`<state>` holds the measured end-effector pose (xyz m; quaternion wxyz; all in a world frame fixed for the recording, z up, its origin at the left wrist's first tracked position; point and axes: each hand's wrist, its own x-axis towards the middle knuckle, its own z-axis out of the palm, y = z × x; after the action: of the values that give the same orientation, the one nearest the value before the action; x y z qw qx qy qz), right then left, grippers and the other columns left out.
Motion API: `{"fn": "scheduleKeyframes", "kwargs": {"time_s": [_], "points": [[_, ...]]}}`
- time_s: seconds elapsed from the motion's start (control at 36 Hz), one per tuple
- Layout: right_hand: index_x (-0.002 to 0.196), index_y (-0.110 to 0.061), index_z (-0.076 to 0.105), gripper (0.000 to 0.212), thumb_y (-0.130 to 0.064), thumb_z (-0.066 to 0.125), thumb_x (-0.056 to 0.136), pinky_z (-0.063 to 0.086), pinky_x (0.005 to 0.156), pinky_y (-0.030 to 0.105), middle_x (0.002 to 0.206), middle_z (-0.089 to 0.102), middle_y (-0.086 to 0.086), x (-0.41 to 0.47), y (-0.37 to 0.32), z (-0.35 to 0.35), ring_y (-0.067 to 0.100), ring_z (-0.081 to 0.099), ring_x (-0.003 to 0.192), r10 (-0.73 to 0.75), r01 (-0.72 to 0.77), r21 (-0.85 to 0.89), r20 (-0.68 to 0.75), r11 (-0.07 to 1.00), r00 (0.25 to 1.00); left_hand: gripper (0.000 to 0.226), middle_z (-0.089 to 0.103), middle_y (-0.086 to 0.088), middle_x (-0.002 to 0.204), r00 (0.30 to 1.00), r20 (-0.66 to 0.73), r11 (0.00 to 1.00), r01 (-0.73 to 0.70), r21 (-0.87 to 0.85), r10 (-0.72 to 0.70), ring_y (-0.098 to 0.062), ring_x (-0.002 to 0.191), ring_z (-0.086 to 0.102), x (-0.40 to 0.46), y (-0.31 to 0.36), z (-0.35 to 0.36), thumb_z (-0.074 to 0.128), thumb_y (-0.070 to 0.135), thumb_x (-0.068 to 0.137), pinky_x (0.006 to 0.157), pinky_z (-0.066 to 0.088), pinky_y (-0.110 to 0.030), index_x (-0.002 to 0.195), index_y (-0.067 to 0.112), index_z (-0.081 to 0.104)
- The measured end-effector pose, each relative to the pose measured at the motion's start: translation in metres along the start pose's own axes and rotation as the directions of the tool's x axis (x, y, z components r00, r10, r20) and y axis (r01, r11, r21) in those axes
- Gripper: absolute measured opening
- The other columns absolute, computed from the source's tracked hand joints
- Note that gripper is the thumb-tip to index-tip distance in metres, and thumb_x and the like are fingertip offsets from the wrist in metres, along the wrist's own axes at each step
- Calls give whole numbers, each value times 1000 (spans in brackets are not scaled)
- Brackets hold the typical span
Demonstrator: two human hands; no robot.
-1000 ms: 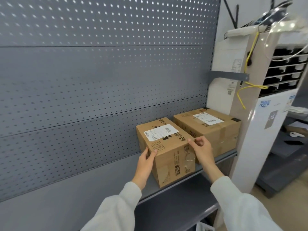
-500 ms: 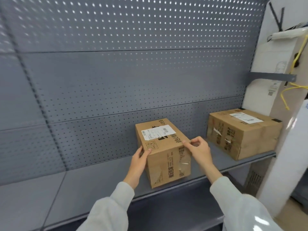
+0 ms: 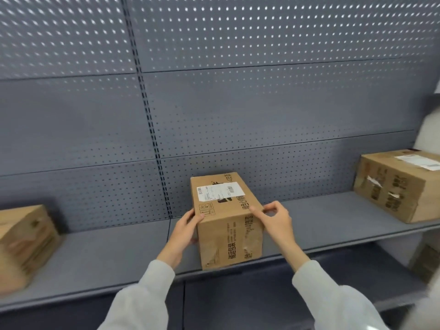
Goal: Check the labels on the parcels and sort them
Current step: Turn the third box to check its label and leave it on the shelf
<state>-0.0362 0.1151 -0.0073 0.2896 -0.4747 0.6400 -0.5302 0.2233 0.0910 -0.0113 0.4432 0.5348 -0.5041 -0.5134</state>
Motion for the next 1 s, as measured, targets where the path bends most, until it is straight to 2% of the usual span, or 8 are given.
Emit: {"fn": "scheduleKeyframes", "kwargs": {"time_s": [0.17,0.25,0.39,0.44,0.58,0.72,0.86,1.0], "points": [[96,-23,61,47,-60,80,75,61,83,43,98,70,-6,-19,1,30,13,68,93,-3,3,-2,31,1000,1000,38,66,12,131,1000,-6,999,-8,-40,8,-9,119,60,-12,-14,-26,58,39,103,93,56,-40,141,36,57],[100,-23,60,42,-55,78,80,61,83,42,100,69,-6,-22,-3,35,11,67,95,-12,14,-36,55,999,998,41,66,12,129,1000,-19,999,-22,-42,21,-9,119,60,-14,-18,-27,55,38,104,99,54,-42,145,34,54],[116,-22,60,38,-47,72,90,47,69,20,108,67,-7,-8,-15,30,8,63,100,-63,78,-105,139,991,988,46,62,10,129,996,-82,998,-51,-40,48,-8,113,60,-7,-18,-28,58,36,103,86,57,-35,147,29,48],[124,-25,60,37,-43,69,93,46,71,19,115,65,-7,5,-21,29,12,62,110,-97,122,-126,193,984,976,48,55,7,140,988,-115,994,-103,24,105,-15,125,55,2,-13,-29,59,32,103,98,55,-41,149,31,45],[147,-35,48,54,-42,65,96,40,92,30,142,50,3,41,-35,39,22,47,132,-78,196,-270,393,943,916,44,49,5,151,970,-125,959,-179,221,210,-19,134,49,22,10,-24,58,38,103,106,46,-38,146,38,49],[155,-39,37,63,-48,61,97,36,113,43,159,40,5,67,-43,59,29,39,144,11,210,-383,501,899,865,54,48,2,155,984,-78,928,-123,351,160,-22,141,45,46,28,-14,57,41,103,106,38,-32,155,31,44],[155,-42,35,61,-57,51,99,35,114,40,163,36,2,85,-43,74,27,41,144,60,229,-437,554,870,830,60,40,1,162,998,-44,882,-14,471,39,-26,147,39,68,27,-12,58,56,97,120,34,-41,153,40,43],[152,-50,36,60,-64,52,95,42,108,39,160,39,-2,98,-31,82,25,48,136,62,208,-407,559,889,827,62,43,4,160,999,-11,876,-36,480,47,-22,141,45,76,24,-17,63,58,94,110,40,-33,152,42,46]]}}
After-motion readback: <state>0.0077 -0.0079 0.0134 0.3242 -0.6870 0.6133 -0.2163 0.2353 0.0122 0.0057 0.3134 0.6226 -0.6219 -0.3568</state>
